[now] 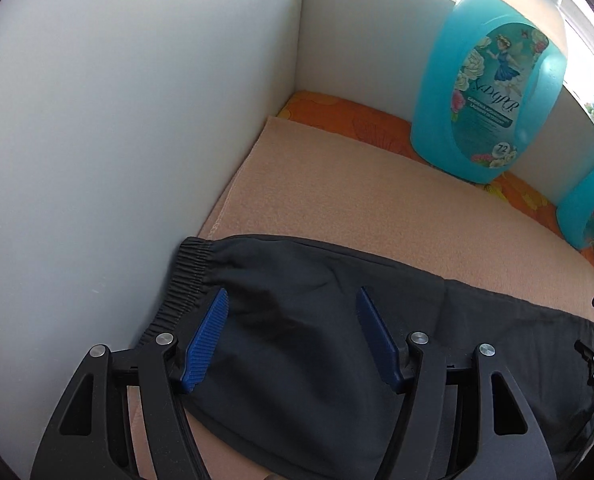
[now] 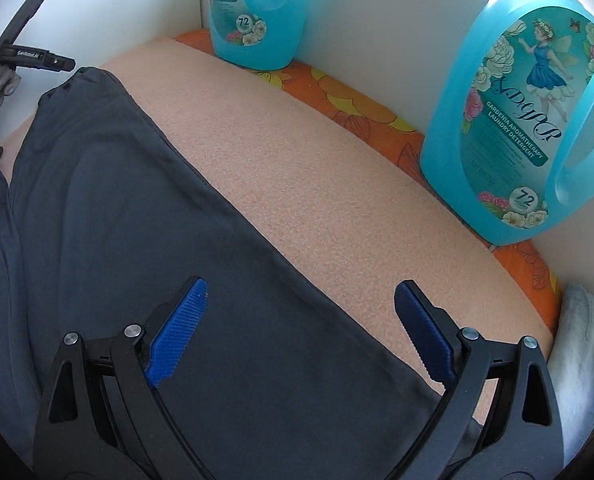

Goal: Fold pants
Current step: 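Lower both tools onto the pants waistband and close both grippers on it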

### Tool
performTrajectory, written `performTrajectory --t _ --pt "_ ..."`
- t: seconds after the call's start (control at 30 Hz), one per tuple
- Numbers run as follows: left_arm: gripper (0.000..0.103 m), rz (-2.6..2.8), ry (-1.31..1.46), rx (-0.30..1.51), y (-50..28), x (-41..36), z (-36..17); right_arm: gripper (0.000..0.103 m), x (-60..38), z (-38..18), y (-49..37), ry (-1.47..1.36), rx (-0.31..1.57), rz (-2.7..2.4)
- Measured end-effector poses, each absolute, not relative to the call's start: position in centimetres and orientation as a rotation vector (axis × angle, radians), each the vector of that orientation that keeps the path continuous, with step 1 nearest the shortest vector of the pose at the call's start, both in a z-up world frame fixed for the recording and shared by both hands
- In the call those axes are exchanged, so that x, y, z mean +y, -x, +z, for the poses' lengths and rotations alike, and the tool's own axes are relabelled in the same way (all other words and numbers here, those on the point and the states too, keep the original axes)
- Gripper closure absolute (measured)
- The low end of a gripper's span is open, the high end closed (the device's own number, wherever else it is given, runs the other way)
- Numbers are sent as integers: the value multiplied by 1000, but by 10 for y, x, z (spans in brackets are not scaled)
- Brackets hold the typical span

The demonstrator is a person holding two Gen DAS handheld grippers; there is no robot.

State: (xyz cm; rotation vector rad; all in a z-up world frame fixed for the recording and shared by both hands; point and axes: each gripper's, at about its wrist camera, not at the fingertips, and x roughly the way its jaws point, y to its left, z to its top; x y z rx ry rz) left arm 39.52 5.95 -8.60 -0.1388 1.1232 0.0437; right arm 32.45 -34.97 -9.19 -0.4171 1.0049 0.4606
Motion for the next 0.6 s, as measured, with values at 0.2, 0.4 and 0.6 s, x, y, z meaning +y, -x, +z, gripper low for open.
performTrajectory --t 0.2,0.4,0.6 --pt "37 105 177 1188 -428 66 -111 6 -354 -105 -335 433 1021 489" --pt "37 125 137 1217 -439 63 -130 6 -360 -114 -344 376 1050 534" --pt "46 98 86 1143 -428 59 -126 11 -362 -115 -338 325 1052 581"
